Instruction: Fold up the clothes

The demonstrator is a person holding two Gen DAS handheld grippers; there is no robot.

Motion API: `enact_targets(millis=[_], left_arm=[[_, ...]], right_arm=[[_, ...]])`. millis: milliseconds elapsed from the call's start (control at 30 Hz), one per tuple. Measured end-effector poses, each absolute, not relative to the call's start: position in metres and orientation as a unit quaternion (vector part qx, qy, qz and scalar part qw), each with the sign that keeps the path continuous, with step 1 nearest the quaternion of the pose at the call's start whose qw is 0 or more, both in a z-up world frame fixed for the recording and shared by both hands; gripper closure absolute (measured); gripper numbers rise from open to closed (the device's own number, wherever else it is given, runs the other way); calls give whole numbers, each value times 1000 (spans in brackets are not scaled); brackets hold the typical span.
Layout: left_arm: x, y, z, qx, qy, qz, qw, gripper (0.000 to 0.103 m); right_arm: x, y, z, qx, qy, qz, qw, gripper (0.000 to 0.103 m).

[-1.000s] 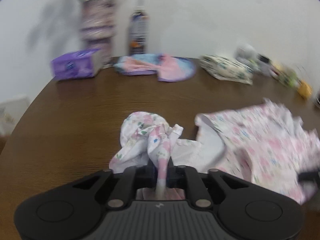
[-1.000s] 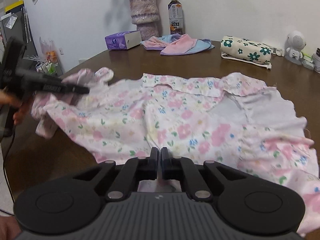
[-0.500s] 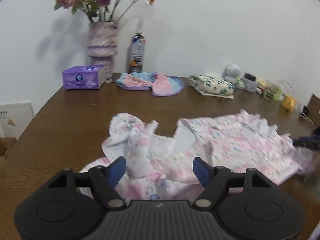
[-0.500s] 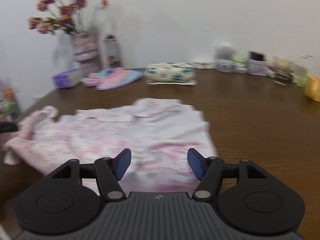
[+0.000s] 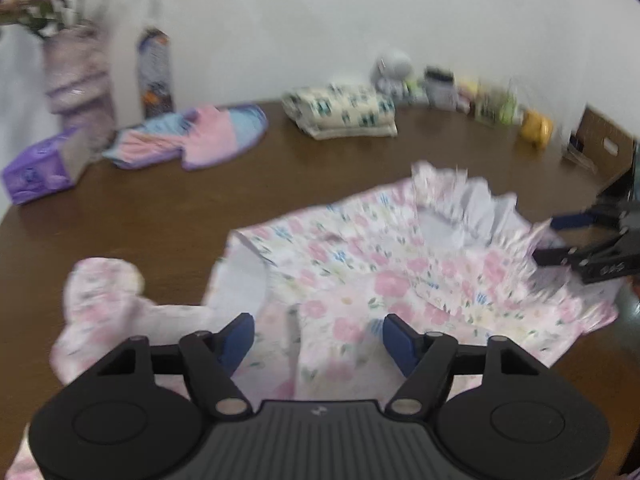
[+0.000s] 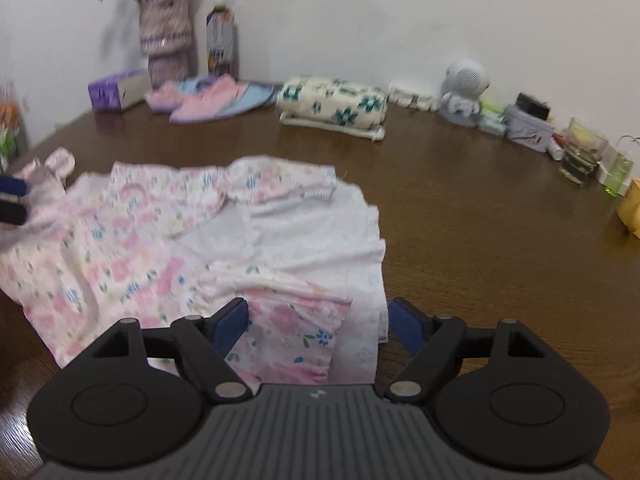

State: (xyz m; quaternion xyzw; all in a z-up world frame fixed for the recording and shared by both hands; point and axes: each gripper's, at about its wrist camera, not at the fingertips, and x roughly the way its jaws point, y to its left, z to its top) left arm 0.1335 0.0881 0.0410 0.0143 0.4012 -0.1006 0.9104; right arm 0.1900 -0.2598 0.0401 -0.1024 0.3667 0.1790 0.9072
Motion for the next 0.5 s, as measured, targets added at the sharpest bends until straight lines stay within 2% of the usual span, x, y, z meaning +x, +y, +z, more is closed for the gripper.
enact_targets(millis=[67,133,200,367,400,500], left_arm=[[143,79,29,23,412,-105,905,49],[146,77,22,30,409,-103,906,50],[148,75,18,37,404,-104,908,57],[157,78,14,48,394,-109,911,86],[161,79,14,51,392,-106,912,86],[177,85,16,45,390,-102,914,86]], right_arm=[[192,-259,36,-105,371,184,904,24],[191,-260,32,-106,370,190,903,25],[192,-260,29,-107,370,195,902,26],[199,-255,22,-102,375,208,898,40],[201,-254,22,-99,375,208,898,46],[209,-249,21,-92,371,207,901,48]])
